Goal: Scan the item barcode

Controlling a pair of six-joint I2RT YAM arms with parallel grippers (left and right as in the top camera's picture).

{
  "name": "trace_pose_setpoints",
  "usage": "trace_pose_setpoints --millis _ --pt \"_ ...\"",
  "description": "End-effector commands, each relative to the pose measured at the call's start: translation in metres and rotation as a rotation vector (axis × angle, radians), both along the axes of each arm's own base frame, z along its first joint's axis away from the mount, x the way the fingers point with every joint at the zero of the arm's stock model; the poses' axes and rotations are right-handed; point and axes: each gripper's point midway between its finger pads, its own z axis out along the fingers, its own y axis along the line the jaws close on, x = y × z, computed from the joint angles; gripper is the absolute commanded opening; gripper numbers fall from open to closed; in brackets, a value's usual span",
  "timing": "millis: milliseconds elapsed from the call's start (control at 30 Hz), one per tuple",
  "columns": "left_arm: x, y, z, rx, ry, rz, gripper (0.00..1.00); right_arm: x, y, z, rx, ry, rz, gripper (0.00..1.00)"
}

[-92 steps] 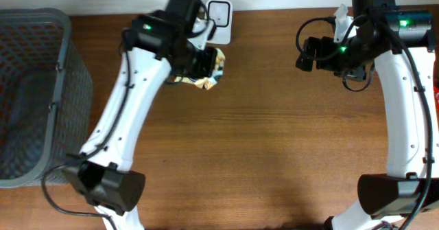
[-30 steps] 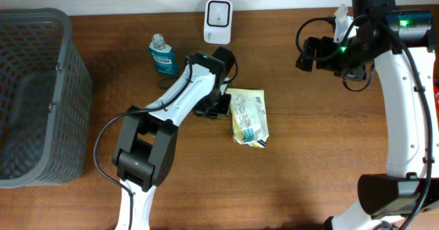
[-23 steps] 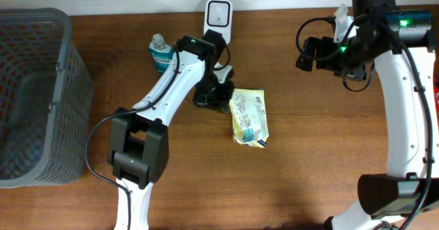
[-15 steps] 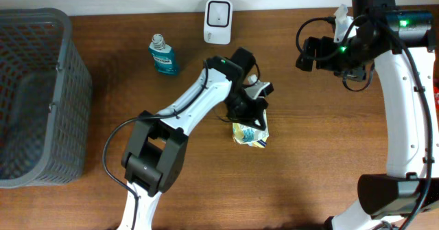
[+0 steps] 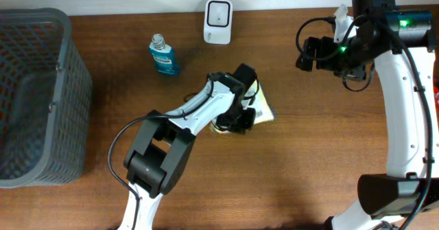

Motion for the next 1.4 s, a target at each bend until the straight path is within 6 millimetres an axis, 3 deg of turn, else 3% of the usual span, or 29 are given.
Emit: trace_pose_setpoints --millis 0,167,300,367,400,533,700,800,900,1000,1033,1100,1133,1200,1267,1367 --pt "0.036 0.04 0.02 0.159 -0.088 0.076 0.0 -0.001 0.004 -0.001 0.002 0.003 0.017 0.99" --pt "0.065 0.055 0.076 0.156 -0.137 0.113 0.0 -0.001 0.004 -0.001 0.002 0.003 0.018 0.99" --pt "0.071 0.055 0.089 0.143 -0.159 0.121 0.0 -0.001 0.004 -0.001 0.002 0.003 0.017 0.99" --pt "0.072 0.073 0.091 0.226 -0.179 0.128 0.0 -0.001 0.004 -0.001 0.002 0.003 0.018 0.99" --pt "0.077 0.089 0.1 0.282 -0.217 0.151 0.0 -0.001 0.004 -0.001 0.002 0.003 0.017 0.99" --pt "0.087 0.111 0.134 0.273 -0.292 0.21 0.0 -0.001 0.004 -0.001 0.002 0.003 0.017 0.99" --pt "0.076 0.085 0.118 0.157 -0.22 0.159 0.0 0.009 0.004 0.003 0.004 -0.043 0.018 0.99" --pt "0.074 0.081 0.106 0.159 -0.214 0.157 0.0 0.017 0.03 0.014 0.147 -0.086 0.074 0.99" --pt "0.084 0.08 0.106 0.14 -0.236 0.196 0.0 0.024 0.046 0.003 0.158 -0.07 0.114 0.98" --pt "0.085 0.084 0.106 0.145 -0.235 0.204 0.0 0.031 0.07 -0.032 0.117 0.011 0.173 0.99" --pt "0.086 0.088 0.106 0.148 -0.231 0.214 0.0 0.035 0.073 -0.051 0.077 0.05 0.181 0.88" --pt "0.089 0.099 0.105 0.155 -0.222 0.237 0.0 0.042 0.081 -0.082 0.07 0.117 0.19 0.25" --pt "0.091 0.105 0.105 0.16 -0.216 0.25 0.0 0.045 0.083 -0.102 0.072 0.167 0.183 0.04" --pt "0.094 0.117 0.104 0.163 -0.205 0.278 0.0 0.046 0.087 -0.127 0.073 0.229 0.188 0.04" --pt "0.094 0.115 0.104 0.129 -0.185 0.285 0.0 0.043 0.103 -0.143 0.111 0.269 0.246 0.04" --pt "0.092 0.112 0.104 0.122 -0.18 0.279 0.0 0.035 0.125 -0.152 0.147 0.29 0.313 0.04"
